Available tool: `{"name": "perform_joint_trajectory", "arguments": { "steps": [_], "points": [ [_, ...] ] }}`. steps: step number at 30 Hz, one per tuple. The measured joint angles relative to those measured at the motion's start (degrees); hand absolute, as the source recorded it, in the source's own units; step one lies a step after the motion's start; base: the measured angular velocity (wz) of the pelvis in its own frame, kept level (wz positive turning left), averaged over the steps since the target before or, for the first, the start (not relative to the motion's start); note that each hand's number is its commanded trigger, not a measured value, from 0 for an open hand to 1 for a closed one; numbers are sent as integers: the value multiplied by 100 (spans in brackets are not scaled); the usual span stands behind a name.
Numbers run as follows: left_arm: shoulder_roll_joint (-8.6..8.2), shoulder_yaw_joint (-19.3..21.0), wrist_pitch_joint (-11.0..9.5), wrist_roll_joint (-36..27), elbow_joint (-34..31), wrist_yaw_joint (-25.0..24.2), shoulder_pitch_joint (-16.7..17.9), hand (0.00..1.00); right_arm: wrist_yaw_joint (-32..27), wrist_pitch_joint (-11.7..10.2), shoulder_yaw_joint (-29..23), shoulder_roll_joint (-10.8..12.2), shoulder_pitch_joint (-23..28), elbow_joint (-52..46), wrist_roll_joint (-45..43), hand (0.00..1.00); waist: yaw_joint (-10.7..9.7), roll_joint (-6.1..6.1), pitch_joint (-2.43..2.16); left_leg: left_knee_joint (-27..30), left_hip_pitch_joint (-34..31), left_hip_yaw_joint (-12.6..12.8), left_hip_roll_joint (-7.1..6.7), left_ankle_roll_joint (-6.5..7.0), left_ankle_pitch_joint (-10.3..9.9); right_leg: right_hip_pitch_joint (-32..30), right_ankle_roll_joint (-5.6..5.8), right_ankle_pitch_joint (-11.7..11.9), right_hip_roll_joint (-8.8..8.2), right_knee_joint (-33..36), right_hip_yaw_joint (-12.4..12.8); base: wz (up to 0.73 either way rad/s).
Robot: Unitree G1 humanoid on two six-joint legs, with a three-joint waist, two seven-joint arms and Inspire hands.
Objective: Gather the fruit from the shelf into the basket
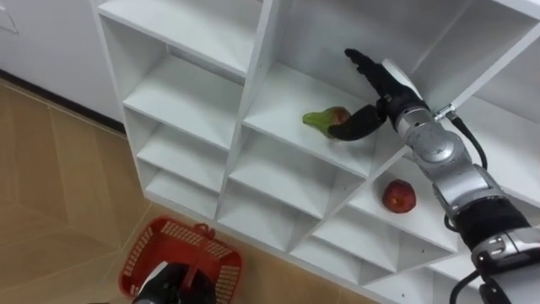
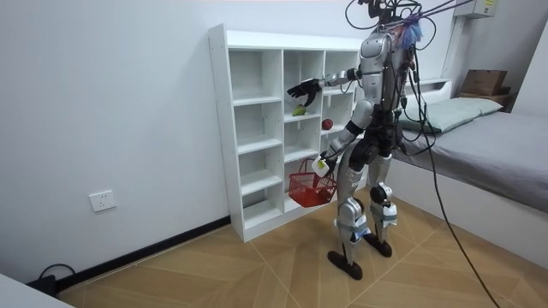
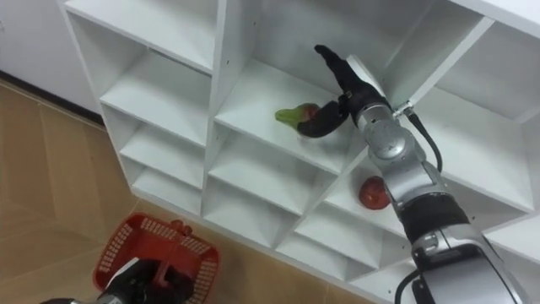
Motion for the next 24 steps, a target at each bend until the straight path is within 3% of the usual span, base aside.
{"name": "perform_joint_trajectory", "arguments": {
  "steps": [11, 14, 16, 24],
  "points": [
    [31, -278, -16, -64, 345, 64, -236, 100, -247, -47, 103, 82, -216, 857, -12, 0, 229, 31, 49, -53, -413, -15, -5, -3, 176, -428, -65, 93, -2, 17, -1, 0],
    [47, -230, -37, -57, 358, 65, -305, 100, -351, -81, 158, 80, -407, 976, -76, 0, 229, 97, 109, -55, -583, -15, 1, -7, 246, -634, -88, 129, -8, 80, 2, 0],
    [46, -234, -38, -58, 371, 65, -346, 100, -414, -87, 158, 60, -418, 979, -76, 0, 229, 122, 126, -57, -627, -16, 1, -10, 263, -691, -94, 133, -12, 104, 2, 0],
    [13, -227, -36, -49, 448, 57, -443, 100, -692, -83, 145, 7, -513, 1010, -256, 0, 277, 174, 150, -55, -760, -33, 5, -12, 324, -819, -122, 179, -11, 113, -19, 0]
  ]
}}
